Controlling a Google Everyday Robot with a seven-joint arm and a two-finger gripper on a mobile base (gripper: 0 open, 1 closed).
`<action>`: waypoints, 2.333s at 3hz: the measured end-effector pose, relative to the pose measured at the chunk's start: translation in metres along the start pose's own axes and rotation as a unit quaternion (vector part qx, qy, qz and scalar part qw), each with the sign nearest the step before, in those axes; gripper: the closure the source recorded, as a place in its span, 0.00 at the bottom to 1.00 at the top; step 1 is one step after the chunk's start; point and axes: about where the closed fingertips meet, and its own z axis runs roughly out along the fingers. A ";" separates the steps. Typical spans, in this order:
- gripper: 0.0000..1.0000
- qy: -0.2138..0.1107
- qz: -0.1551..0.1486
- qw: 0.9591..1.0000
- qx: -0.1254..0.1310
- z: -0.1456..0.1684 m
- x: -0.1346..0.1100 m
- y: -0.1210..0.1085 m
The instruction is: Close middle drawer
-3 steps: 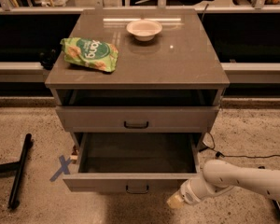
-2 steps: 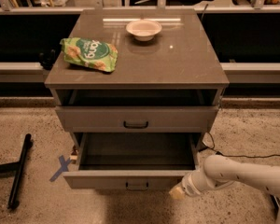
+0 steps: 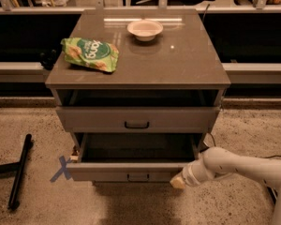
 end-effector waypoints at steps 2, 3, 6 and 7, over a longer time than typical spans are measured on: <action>1.00 -0.020 -0.026 0.999 0.021 -0.003 -0.039 -0.025; 1.00 -0.041 -0.047 0.997 0.038 -0.006 -0.075 -0.046; 1.00 -0.069 -0.035 0.995 0.062 -0.045 -0.051 -0.046; 1.00 -0.081 -0.022 0.994 0.063 -0.078 -0.012 -0.032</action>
Offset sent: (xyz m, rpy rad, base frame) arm 0.1234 0.0108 0.0415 -0.0179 -0.2113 0.0305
